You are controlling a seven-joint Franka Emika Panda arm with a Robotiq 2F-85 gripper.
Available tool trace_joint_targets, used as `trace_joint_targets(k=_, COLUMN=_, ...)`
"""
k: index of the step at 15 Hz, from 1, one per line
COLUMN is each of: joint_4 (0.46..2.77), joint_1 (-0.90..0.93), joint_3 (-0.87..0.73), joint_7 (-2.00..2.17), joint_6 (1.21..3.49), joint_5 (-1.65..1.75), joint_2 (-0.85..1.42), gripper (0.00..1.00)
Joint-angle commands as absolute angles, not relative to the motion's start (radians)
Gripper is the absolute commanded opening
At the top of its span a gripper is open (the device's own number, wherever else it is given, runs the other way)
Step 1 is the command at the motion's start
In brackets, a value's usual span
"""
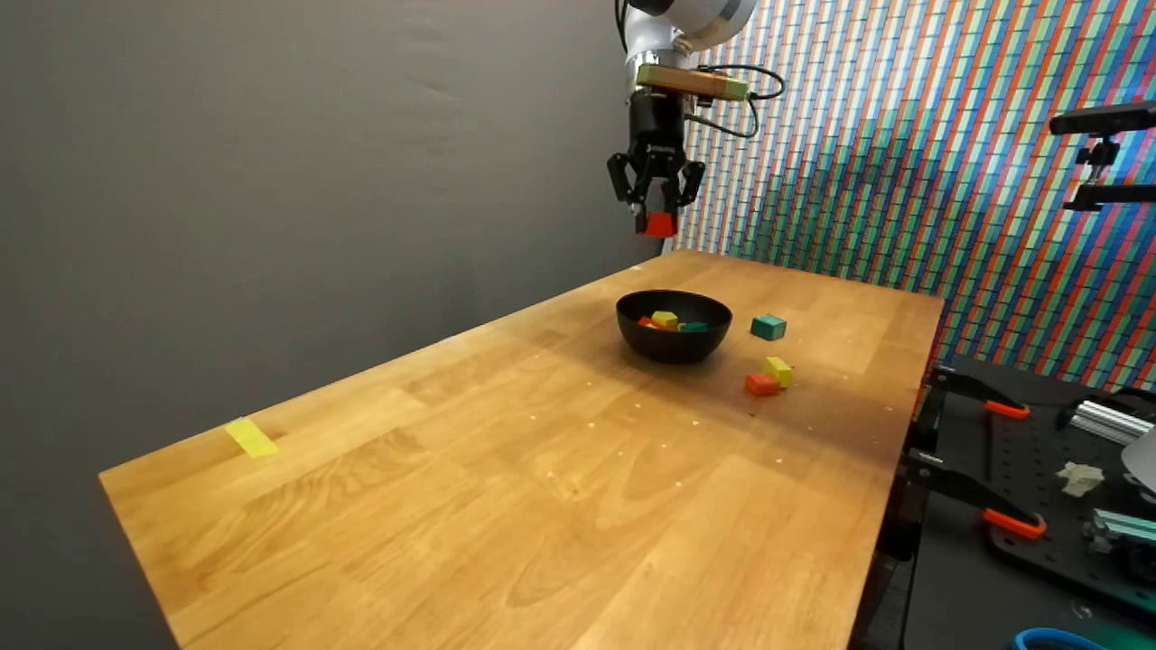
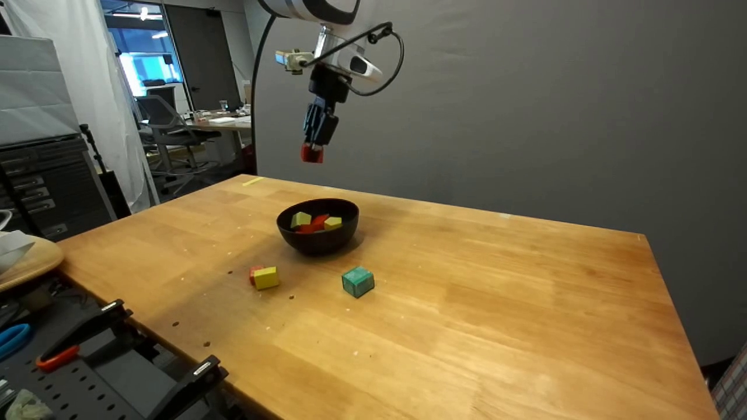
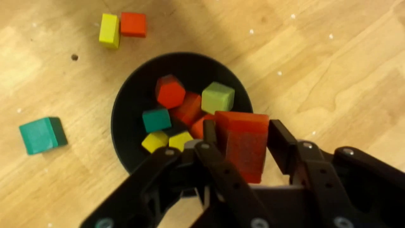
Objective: Pick up all the cube boxes on the table and put them inside the bowl
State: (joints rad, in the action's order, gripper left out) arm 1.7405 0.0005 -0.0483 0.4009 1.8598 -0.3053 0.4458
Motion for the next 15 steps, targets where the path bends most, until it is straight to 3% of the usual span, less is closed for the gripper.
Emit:
trace_joint_targets(k=1, joint_4=1.751, joint_1=-0.012, joint_3=-0.044, joint_7=0.424, joint_6=1.817, joint_5=-0.351, joint_2=0.484, gripper=0.2)
trace_joint_targets(k=5, joint_4=1.746, joint_1=-0.002, joint_3=-0.076, joint_7=0.488, joint_6=1.849, joint_5=-0.312, joint_2=0.546, gripper=0.2)
trace_joint_targets(k=6, joint_4=1.738, joint_1=-0.003, joint_3=-0.081, joint_7=0.494, joint_6=1.85, joint_5=-0.309, joint_2=0.556, gripper=0.7)
trace_joint_targets(k=7, joint_4=1.732, joint_1=-0.006, joint_3=-0.083, joint_7=0.49, joint_6=1.857, joint_5=-0.314, joint_2=0.557, gripper=0.71)
trace_joint_targets(k=8, joint_4=1.757, joint_1=-0.006, joint_3=-0.076, joint_7=0.466, joint_6=1.853, joint_5=-0.319, joint_2=0.554, gripper=0.53)
trace_joint_targets(k=11, joint_4=1.746, joint_1=-0.009, joint_3=-0.08, joint_7=0.47, joint_6=1.856, joint_5=-0.318, joint_2=0.561, gripper=0.71)
trace_joint_targets(k=12, joint_4=1.744, joint_1=-0.009, joint_3=-0.08, joint_7=0.471, joint_6=1.856, joint_5=-0.318, joint_2=0.561, gripper=0.93)
trace_joint_targets(k=15, joint_4=1.869, joint_1=0.052, joint_3=-0.105, joint_7=0.515, joint_6=2.093, joint_5=-0.244, joint_2=0.485, gripper=1.0)
